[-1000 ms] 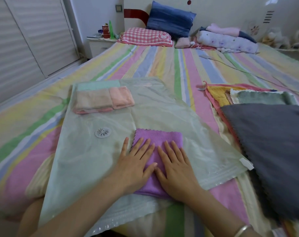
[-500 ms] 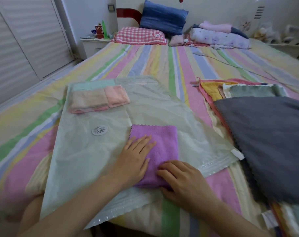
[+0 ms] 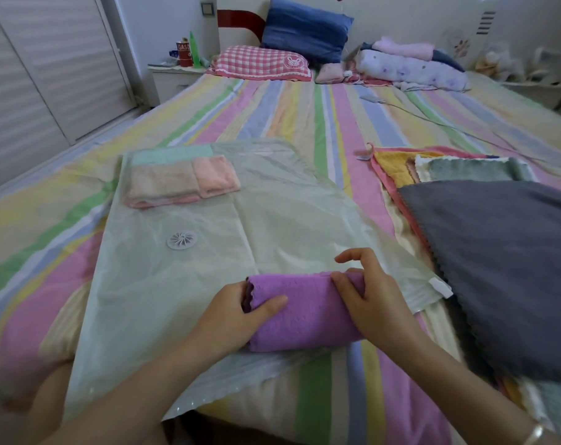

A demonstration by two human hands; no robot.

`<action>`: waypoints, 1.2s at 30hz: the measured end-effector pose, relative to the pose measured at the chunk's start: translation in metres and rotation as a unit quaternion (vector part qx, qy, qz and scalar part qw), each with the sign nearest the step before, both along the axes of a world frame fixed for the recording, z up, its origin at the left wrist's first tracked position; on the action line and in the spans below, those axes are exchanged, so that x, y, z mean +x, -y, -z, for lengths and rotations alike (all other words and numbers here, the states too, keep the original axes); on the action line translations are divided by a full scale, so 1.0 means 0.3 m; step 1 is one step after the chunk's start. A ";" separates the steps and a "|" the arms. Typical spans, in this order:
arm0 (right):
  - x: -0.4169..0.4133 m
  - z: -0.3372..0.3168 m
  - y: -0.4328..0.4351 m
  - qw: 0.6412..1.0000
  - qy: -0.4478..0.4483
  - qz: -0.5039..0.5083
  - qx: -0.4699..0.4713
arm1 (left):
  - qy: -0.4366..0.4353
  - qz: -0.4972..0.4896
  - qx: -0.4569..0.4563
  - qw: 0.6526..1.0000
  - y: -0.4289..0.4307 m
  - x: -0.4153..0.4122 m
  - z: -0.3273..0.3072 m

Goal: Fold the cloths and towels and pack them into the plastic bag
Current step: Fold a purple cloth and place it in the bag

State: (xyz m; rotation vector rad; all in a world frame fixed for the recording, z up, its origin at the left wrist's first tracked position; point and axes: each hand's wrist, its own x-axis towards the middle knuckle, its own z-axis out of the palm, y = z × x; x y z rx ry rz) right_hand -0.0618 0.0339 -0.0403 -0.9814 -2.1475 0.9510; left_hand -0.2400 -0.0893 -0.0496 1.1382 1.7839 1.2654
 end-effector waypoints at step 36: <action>-0.139 -0.053 -0.012 0.833 0.429 -0.237 0.257 | -0.490 0.150 0.049 0.858 0.024 -0.060 0.023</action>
